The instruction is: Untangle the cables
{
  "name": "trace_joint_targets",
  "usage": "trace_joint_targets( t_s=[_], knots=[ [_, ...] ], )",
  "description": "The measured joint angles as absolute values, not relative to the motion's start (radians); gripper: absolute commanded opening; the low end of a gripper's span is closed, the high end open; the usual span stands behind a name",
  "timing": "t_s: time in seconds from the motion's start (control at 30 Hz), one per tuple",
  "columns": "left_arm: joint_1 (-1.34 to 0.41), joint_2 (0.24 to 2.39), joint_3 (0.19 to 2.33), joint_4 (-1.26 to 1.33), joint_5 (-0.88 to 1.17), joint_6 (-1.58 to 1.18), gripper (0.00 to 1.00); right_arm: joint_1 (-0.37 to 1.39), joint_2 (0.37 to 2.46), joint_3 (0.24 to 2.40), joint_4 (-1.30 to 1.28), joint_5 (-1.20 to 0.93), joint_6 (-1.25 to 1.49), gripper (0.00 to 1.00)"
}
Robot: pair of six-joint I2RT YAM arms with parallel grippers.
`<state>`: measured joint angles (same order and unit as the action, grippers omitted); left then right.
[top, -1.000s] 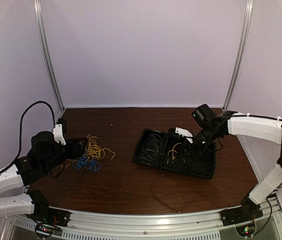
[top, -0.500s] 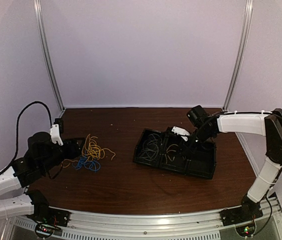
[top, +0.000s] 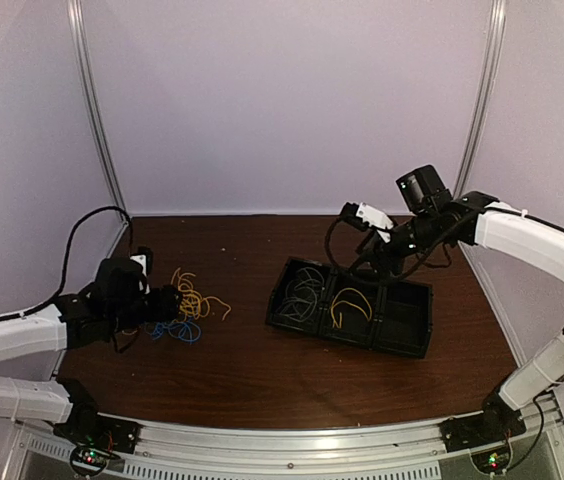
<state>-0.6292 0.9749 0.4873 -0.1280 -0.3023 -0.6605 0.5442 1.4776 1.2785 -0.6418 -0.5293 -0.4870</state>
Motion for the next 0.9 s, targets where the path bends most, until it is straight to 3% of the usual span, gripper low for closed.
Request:
trace_joint_targets(
  t_s=[0.23,0.37,0.47,0.63,0.9],
  knots=[
    [-0.526,1.155,0.594,-0.14,-0.297,-0.638,0.61,0.662,1.56,1.302,-0.612,-0.536,-0.492,0.55],
    [-0.419,1.243,0.689,-0.134,-0.223,-0.585,0.62,0.702,1.598,1.304,-0.604,-0.537,-0.494,0.55],
    [-0.382,1.359,0.798,-0.145,-0.155,-0.525,0.56,0.713,1.599,1.304,-0.592,-0.538,-0.494,0.55],
    [-0.381,1.532,0.915,-0.171,-0.082,-0.463,0.34,0.714,1.584,1.264,-0.542,-0.541,-0.495,0.55],
    [-0.381,1.615,0.967,-0.247,-0.092,-0.447,0.0,0.714,1.508,1.168,-0.508,-0.546,-0.495,0.55]
  ],
)
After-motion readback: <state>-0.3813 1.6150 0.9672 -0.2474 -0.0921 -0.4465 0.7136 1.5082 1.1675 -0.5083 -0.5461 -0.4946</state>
